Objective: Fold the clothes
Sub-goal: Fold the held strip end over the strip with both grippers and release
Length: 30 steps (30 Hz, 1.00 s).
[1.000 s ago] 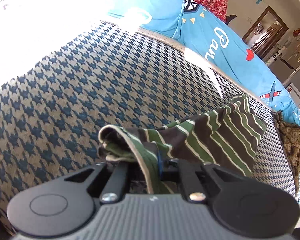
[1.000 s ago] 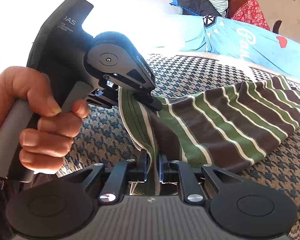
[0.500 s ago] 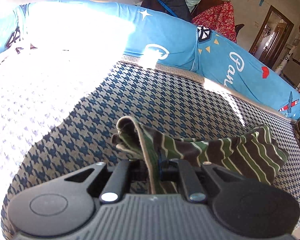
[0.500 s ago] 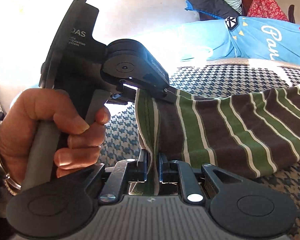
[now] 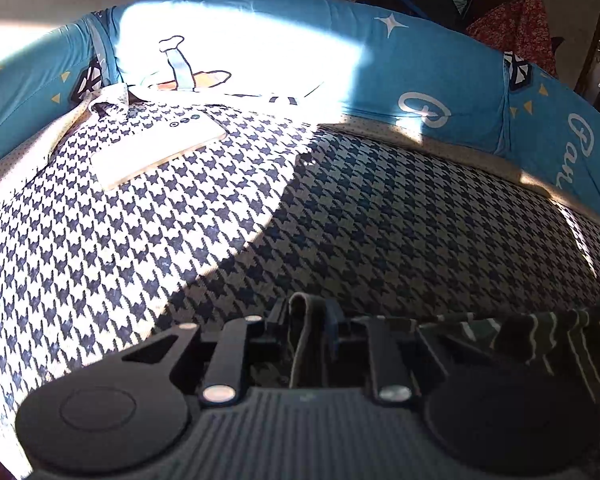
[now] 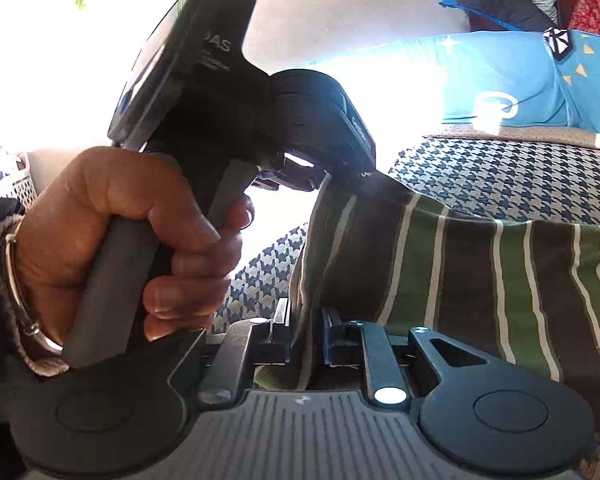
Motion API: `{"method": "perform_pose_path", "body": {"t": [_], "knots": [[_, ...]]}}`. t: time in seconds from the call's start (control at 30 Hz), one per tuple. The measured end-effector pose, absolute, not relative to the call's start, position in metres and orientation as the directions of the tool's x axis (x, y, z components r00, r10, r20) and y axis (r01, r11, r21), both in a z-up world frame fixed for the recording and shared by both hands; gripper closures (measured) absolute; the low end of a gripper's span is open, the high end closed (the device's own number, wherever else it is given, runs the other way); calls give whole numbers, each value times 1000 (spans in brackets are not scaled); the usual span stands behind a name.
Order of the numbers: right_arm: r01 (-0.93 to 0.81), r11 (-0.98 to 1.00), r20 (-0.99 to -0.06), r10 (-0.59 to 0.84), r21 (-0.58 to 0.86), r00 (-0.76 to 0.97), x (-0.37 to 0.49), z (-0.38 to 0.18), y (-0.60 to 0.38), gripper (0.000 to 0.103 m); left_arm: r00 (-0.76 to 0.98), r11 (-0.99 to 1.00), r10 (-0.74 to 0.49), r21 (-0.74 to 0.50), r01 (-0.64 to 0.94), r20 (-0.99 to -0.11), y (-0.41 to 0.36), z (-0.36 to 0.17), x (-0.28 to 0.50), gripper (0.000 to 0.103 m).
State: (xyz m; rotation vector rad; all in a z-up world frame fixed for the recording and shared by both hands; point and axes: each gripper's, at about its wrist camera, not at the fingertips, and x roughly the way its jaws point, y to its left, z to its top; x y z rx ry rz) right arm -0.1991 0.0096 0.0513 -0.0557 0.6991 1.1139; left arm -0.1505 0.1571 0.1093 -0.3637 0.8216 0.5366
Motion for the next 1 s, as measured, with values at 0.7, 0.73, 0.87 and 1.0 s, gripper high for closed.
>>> {"method": "perform_pose_path", "body": {"t": [0.7, 0.73, 0.87, 1.0], "knots": [[-730, 659, -595, 664, 180, 452, -82, 73, -73, 75, 546, 873, 150, -149, -464, -824, 117, 82, -124, 53], [-722, 668, -599, 656, 179, 459, -76, 72, -75, 75, 543, 873, 147, -149, -464, -827, 116, 81, -122, 52], [-692, 693, -620, 637, 200, 459, -59, 69, -81, 75, 531, 874, 144, -145, -465, -835, 112, 75, -116, 48], [-681, 707, -627, 622, 194, 468, -48, 67, -81, 75, 529, 877, 154, -132, -463, -834, 108, 73, -112, 42]]}}
